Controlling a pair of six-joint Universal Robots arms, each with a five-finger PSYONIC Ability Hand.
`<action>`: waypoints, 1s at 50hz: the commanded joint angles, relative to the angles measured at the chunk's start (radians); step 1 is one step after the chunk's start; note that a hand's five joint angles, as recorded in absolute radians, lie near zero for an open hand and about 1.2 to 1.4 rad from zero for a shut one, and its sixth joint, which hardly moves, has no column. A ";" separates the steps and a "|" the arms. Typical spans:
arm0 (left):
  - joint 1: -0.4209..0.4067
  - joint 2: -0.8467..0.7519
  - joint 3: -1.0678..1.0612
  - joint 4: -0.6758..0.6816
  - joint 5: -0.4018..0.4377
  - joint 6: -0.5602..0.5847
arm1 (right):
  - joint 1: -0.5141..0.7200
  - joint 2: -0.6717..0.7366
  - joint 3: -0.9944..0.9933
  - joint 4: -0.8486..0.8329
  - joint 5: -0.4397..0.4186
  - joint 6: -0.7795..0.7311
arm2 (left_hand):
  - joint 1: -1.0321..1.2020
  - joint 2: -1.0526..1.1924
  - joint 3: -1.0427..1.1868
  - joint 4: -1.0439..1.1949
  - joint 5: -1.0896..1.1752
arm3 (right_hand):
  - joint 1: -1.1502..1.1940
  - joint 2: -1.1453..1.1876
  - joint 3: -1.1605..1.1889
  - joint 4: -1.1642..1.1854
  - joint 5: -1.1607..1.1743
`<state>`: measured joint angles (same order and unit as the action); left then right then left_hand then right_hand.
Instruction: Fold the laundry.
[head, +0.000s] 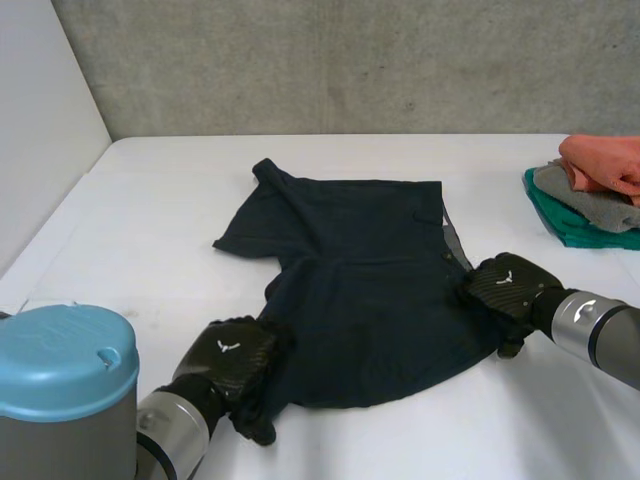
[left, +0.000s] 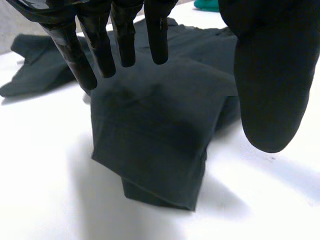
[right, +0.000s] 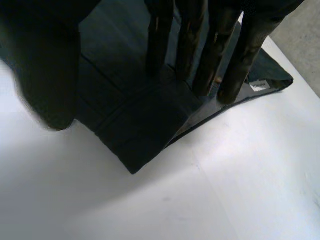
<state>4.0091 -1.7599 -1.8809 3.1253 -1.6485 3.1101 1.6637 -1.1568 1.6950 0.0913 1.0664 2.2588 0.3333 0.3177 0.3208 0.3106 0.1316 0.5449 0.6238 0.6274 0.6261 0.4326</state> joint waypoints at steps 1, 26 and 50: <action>-0.001 -0.032 0.011 0.018 -0.010 0.001 | 0.001 0.032 0.006 -0.065 -0.026 0.015 | -0.014 0.001 -0.002 0.008 0.013 | 0.850 0.771 0.768 0.769 0.788; -0.065 -0.191 0.057 0.190 -0.163 0.027 | -0.001 -0.046 0.066 -0.067 -0.014 0.044 | 1.001 1.016 1.013 1.024 1.028 | 0.851 0.772 0.769 0.770 0.789; -0.058 0.367 0.141 -0.003 -0.030 0.525 | 0.001 -0.550 -0.189 0.393 -0.002 0.035 | 0.952 0.968 0.965 0.975 0.979 | 0.851 0.772 0.769 0.770 0.789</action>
<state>3.9433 -1.4374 -1.7609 3.2082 -1.7452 3.5945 1.6646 -1.6303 1.5609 0.4061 1.0629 2.2995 1.1321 1.1700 1.1730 1.1663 0.9726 0.9319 1.1754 1.1825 1.1875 0.9877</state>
